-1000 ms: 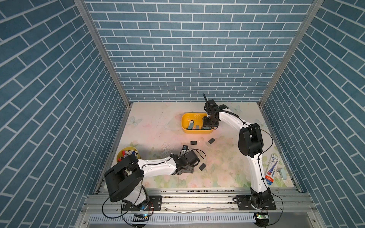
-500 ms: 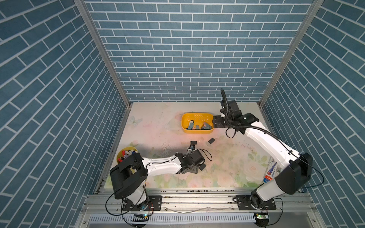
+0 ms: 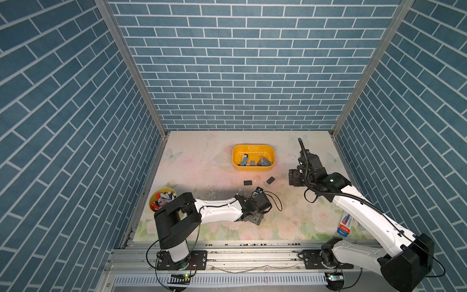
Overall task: Put the eraser in the storage box
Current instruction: Place the eraser in the storage box, then pick up the eraser from the center of the board.
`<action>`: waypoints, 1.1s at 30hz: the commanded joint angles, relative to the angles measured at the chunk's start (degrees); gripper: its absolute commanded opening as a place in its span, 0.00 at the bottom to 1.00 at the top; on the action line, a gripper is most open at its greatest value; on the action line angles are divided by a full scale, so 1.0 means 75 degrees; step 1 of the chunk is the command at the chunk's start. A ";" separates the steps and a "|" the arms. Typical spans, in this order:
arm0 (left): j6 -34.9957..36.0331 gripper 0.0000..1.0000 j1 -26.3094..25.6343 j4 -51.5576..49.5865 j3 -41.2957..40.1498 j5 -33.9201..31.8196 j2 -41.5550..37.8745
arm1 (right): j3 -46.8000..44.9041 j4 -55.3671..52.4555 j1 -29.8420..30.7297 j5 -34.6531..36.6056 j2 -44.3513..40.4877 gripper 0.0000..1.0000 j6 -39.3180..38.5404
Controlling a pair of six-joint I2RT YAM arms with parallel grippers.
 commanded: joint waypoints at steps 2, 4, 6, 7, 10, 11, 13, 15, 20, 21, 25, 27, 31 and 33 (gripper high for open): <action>0.0378 0.81 -0.0131 -0.0275 0.0257 -0.0041 0.0309 | -0.0251 -0.0074 0.0004 0.0288 -0.0378 0.78 0.0406; 0.0426 0.81 -0.0187 -0.0298 0.0342 -0.0033 0.0403 | -0.0306 -0.0074 0.0008 0.0276 -0.0472 0.78 0.0440; 0.0404 0.81 -0.0235 -0.0319 0.0409 -0.0019 0.0457 | -0.0336 -0.0074 0.0006 0.0250 -0.0531 0.78 0.0455; 0.0372 0.81 -0.0266 -0.0346 0.0456 0.0012 0.0459 | -0.0347 -0.0086 0.0010 0.0247 -0.0556 0.78 0.0456; 0.0160 0.81 -0.0417 -0.0462 0.0586 -0.0028 0.0278 | -0.0411 -0.0064 0.0005 0.0219 -0.0637 0.78 0.0468; 0.0081 0.81 -0.0456 -0.0526 0.0632 -0.0022 0.0184 | -0.0438 -0.0047 0.0011 0.0198 -0.0633 0.78 0.0468; -0.0168 0.81 -0.0482 -0.0821 0.0793 -0.0022 -0.0017 | -0.0476 -0.0049 0.0004 0.0179 -0.0643 0.78 0.0478; -0.0359 0.81 -0.0510 -0.1140 0.0946 -0.0025 -0.0158 | -0.0520 -0.0028 0.0013 0.0160 -0.0623 0.78 0.0491; -0.1035 0.82 -0.0544 -0.1893 0.1252 -0.0323 -0.0255 | -0.0636 0.0044 0.0004 0.0147 -0.0688 0.77 0.0515; -0.1180 0.82 -0.0540 -0.2020 0.1324 -0.0388 -0.0178 | -0.0657 0.0061 0.0004 0.0139 -0.0701 0.78 0.0515; -0.1966 0.81 -0.0533 -0.2202 0.1613 -0.0202 0.0358 | -0.0646 0.0055 0.0007 0.0171 -0.0684 0.77 0.0504; -0.2357 0.80 -0.0536 -0.2162 0.1701 -0.0108 0.0562 | -0.0652 0.0060 0.0007 0.0124 -0.0703 0.77 0.0503; -0.3119 0.80 -0.0535 -0.2247 0.1972 -0.0239 0.0831 | -0.0661 0.0042 0.0004 0.0100 -0.0750 0.76 0.0503; -0.3416 0.80 -0.0534 -0.2384 0.2162 -0.0337 0.0965 | -0.0674 0.0060 0.0004 0.0060 -0.0781 0.76 0.0503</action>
